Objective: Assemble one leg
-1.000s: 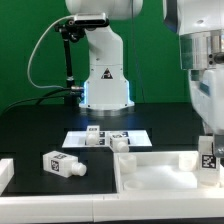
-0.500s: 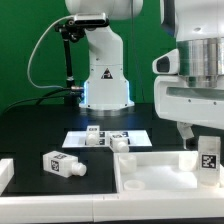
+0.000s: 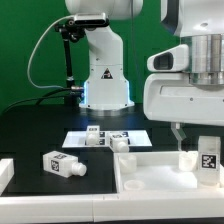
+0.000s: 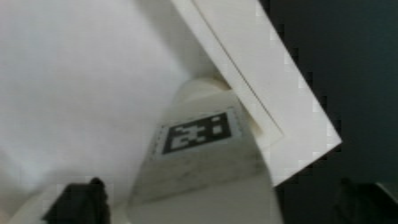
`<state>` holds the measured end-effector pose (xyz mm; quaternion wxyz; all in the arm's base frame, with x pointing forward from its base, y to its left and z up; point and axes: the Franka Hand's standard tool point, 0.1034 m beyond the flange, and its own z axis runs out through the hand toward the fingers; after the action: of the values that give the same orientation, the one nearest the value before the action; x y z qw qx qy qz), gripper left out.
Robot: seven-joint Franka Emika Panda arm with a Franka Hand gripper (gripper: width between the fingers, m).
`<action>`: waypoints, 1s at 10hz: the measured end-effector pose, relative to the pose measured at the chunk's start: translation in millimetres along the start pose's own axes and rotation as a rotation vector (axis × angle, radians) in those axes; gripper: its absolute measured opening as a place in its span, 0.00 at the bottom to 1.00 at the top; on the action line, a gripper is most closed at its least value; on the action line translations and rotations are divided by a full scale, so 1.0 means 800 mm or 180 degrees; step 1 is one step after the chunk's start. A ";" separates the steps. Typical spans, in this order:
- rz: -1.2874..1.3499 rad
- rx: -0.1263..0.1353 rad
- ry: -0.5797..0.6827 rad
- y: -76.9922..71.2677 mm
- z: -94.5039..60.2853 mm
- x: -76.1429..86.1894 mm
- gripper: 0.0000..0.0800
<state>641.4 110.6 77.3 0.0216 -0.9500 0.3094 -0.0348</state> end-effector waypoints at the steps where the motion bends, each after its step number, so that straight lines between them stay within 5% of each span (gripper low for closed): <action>1: 0.0263 0.0003 -0.0002 0.000 0.000 0.000 0.48; 2: 0.0518 0.0003 -0.0003 0.000 0.000 0.000 0.48; 3: 0.0763 0.0000 -0.0002 0.000 0.000 0.000 0.36; 6: 0.1728 0.0021 0.0005 0.002 0.001 0.000 0.36; 10: 0.4059 0.0228 -0.0151 0.006 0.003 -0.001 0.36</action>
Offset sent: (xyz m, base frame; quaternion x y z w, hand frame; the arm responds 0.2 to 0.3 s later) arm -0.0027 -0.0079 0.0011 -0.0274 0.0371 0.2271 0.9728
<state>638.2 106.9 74.3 0.0766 -0.5785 0.8120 -0.0044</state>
